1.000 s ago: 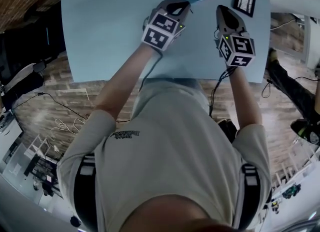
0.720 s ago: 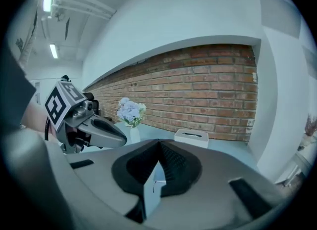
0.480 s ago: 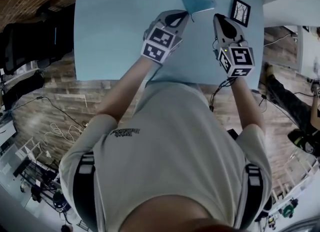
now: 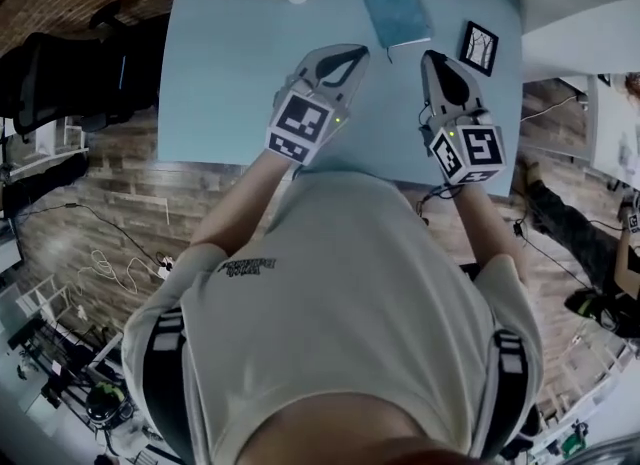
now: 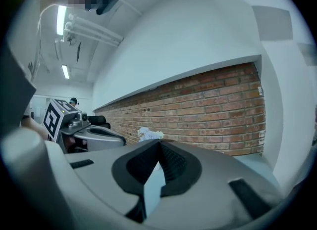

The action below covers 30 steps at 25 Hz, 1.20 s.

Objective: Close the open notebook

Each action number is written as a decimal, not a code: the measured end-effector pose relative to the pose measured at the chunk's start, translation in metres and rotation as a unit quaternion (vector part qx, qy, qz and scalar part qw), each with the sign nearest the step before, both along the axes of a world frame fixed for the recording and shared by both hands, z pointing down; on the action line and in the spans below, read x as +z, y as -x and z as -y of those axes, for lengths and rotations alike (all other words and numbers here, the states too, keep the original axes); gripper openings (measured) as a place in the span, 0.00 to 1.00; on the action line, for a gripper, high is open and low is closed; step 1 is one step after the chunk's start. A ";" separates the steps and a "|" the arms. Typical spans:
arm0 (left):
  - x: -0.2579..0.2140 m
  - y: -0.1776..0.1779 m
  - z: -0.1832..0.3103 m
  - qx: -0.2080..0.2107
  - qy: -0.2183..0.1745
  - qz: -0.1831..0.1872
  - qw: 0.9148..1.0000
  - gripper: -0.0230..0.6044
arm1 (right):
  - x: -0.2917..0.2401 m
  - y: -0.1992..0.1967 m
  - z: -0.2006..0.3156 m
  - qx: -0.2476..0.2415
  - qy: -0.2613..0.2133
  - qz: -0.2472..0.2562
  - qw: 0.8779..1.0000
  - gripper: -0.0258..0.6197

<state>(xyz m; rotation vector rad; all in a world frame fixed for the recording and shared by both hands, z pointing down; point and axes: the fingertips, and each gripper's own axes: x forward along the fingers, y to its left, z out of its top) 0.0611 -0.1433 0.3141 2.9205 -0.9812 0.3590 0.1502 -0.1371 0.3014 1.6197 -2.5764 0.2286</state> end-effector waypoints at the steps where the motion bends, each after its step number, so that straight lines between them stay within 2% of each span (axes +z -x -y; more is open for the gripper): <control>1: -0.005 0.004 -0.003 -0.003 -0.003 -0.004 1.000 0.06 | -0.003 0.003 -0.003 -0.003 -0.003 0.003 1.000 0.04; 7: -0.017 0.025 -0.026 -0.017 -0.002 -0.022 1.000 0.06 | -0.016 0.020 -0.027 -0.021 -0.025 -0.014 0.999 0.04; 14: -0.011 0.035 -0.043 -0.022 0.000 -0.026 0.999 0.06 | -0.025 0.039 -0.050 -0.039 -0.046 -0.033 0.998 0.04; 21: -0.022 0.040 -0.043 -0.029 -0.008 -0.046 0.998 0.06 | -0.024 0.047 -0.061 -0.041 -0.038 -0.020 0.998 0.04; 30: -0.018 0.044 -0.048 -0.016 -0.003 -0.030 0.999 0.06 | -0.026 0.055 -0.065 -0.035 -0.031 -0.005 0.999 0.04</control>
